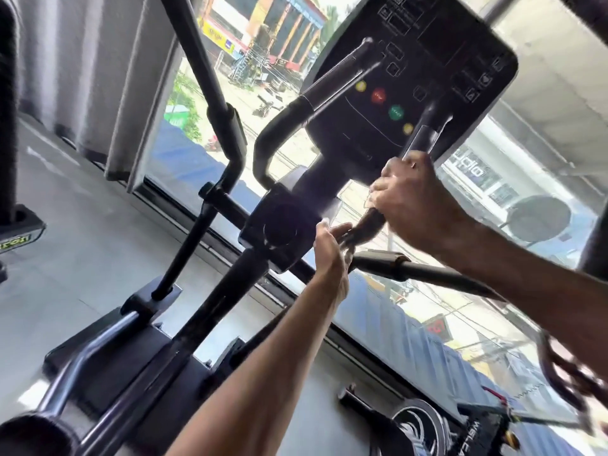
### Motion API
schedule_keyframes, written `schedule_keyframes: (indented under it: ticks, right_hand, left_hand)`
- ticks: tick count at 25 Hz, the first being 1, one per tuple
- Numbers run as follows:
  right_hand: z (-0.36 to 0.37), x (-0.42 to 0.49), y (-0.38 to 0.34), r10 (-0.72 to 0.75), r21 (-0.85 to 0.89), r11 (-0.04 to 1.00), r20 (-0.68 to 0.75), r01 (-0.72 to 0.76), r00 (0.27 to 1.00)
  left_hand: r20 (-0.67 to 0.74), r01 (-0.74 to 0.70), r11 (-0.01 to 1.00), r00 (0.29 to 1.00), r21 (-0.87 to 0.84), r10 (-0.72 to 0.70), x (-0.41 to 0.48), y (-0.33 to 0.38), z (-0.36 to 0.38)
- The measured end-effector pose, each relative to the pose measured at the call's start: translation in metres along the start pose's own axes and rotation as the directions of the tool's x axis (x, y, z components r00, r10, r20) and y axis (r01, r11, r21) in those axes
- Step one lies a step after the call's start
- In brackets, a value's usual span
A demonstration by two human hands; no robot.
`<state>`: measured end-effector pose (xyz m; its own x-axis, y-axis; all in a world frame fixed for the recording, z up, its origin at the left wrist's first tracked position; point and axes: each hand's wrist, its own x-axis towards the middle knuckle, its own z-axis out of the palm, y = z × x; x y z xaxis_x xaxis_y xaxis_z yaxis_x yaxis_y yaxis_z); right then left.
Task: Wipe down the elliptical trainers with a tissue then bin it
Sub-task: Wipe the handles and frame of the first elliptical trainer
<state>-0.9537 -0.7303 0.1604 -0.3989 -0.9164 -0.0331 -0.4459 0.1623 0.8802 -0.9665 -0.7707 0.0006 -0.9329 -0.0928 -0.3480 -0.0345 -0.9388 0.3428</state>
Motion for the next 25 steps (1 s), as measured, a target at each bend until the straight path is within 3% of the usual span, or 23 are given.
schedule_keyframes:
  ticks: [4, 7, 14, 18, 22, 25]
  right_hand:
    - [0.019, -0.008, 0.015, -0.059, 0.224, 0.973, -0.005, 0.058, 0.998]
    - [0.021, -0.003, 0.004, -0.052, 0.252, 0.967, 0.021, 0.045, 0.998]
    - [0.012, 0.012, -0.002, -0.068, 0.18, 0.983, 0.14, 0.042, 0.988]
    - [0.008, 0.015, -0.013, -0.103, 0.16, 0.984, 0.185, 0.074, 0.977]
    - [0.003, 0.031, -0.033, -0.106, 0.063, 0.994, 0.418, 0.088, 0.902]
    - [0.007, 0.039, -0.054, -0.069, -0.005, 0.997, 0.456, 0.08, 0.888]
  left_hand:
    - [-0.013, -0.018, 0.999, 1.0, 0.03, 0.018, -0.001, -0.003, 0.003]
    - [-0.022, -0.032, 0.999, 0.999, 0.008, 0.032, -0.001, -0.005, 0.004]
    - [0.011, 0.024, 0.999, 1.0, -0.033, -0.023, -0.006, 0.007, -0.001]
    - [-0.001, 0.183, 0.974, 0.983, -0.135, -0.185, 0.004, 0.013, -0.012]
    - [-0.035, 0.302, 0.905, 0.945, -0.299, -0.327, 0.009, 0.004, -0.026]
    - [0.024, 0.32, 0.862, 0.941, -0.393, -0.338, 0.013, 0.001, -0.033]
